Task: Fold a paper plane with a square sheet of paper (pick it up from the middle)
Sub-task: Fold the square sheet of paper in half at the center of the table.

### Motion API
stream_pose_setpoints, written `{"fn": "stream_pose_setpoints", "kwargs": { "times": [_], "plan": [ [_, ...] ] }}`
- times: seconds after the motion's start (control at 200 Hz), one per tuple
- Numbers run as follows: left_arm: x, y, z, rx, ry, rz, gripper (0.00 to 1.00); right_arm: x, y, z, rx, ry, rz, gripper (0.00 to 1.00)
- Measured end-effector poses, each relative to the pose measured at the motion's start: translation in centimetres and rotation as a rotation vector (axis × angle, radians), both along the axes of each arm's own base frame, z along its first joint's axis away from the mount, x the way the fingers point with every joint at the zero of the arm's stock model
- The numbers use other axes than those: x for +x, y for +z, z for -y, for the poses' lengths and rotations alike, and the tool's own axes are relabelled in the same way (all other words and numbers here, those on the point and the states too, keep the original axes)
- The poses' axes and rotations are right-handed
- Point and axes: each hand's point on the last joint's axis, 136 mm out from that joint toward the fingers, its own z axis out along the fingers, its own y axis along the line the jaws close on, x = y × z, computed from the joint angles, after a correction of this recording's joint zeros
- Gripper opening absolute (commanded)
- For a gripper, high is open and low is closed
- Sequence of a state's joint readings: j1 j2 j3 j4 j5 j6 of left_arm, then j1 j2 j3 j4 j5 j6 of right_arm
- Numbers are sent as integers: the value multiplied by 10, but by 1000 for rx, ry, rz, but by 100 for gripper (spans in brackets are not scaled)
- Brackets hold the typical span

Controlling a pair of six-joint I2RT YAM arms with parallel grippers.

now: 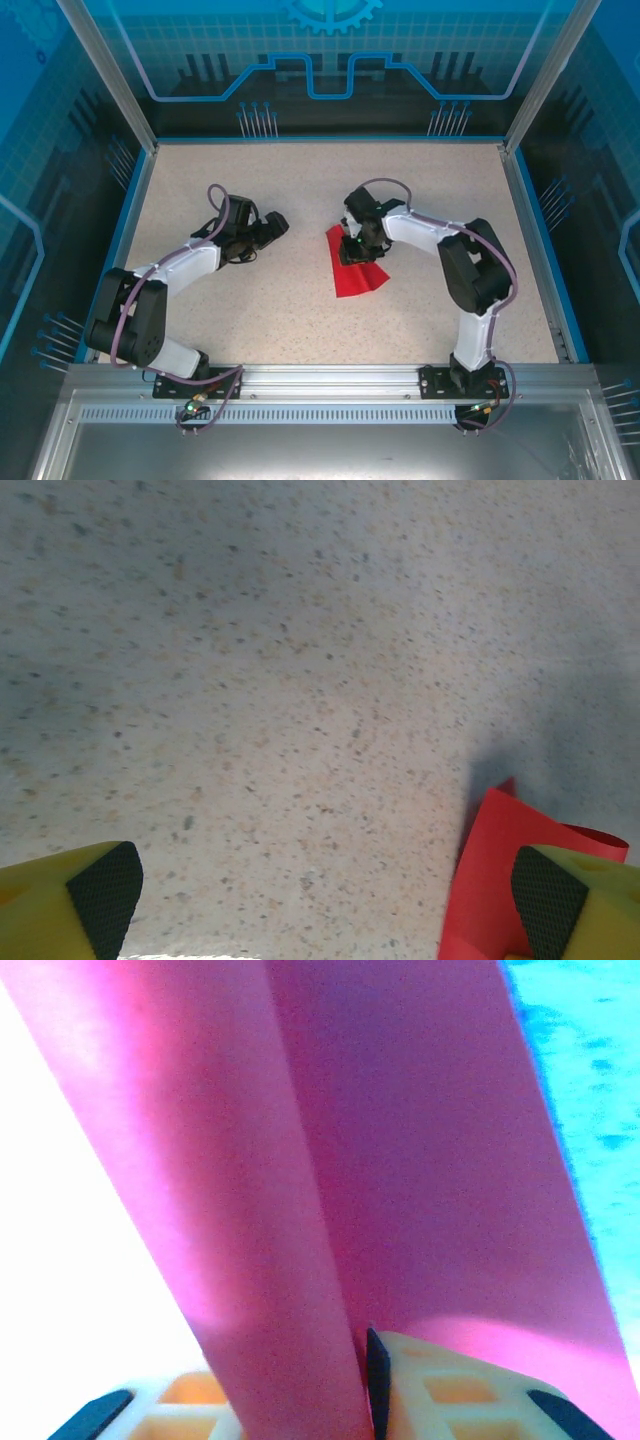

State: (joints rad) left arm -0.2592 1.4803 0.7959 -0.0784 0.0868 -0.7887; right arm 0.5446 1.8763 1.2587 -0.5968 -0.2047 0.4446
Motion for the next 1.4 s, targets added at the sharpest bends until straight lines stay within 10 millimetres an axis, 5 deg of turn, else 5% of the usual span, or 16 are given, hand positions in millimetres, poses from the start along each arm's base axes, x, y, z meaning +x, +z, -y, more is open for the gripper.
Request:
{"fn": "stream_pose_setpoints", "kwargs": {
  "times": [0.175,0.325,0.51,0.83,1.1,1.4],
  "plan": [
    [-6,-1,21,-98,-53,11,99,9,49,-24,357,-33,-14,31],
    [-7,4,43,-167,-99,32,99,11,58,-28,444,-35,-38,32],
    [-10,-1,70,-214,-157,27,99,9,39,-23,391,-39,-62,44],
    [-14,-11,92,-261,-186,-3,97,12,1,19,109,-61,-11,58],
    [-20,-18,121,-310,-251,-35,80,15,-9,40,-15,-69,27,55],
    [-11,-17,165,-362,-335,-38,44,17,-15,50,-67,-84,26,48]
  ]
}}
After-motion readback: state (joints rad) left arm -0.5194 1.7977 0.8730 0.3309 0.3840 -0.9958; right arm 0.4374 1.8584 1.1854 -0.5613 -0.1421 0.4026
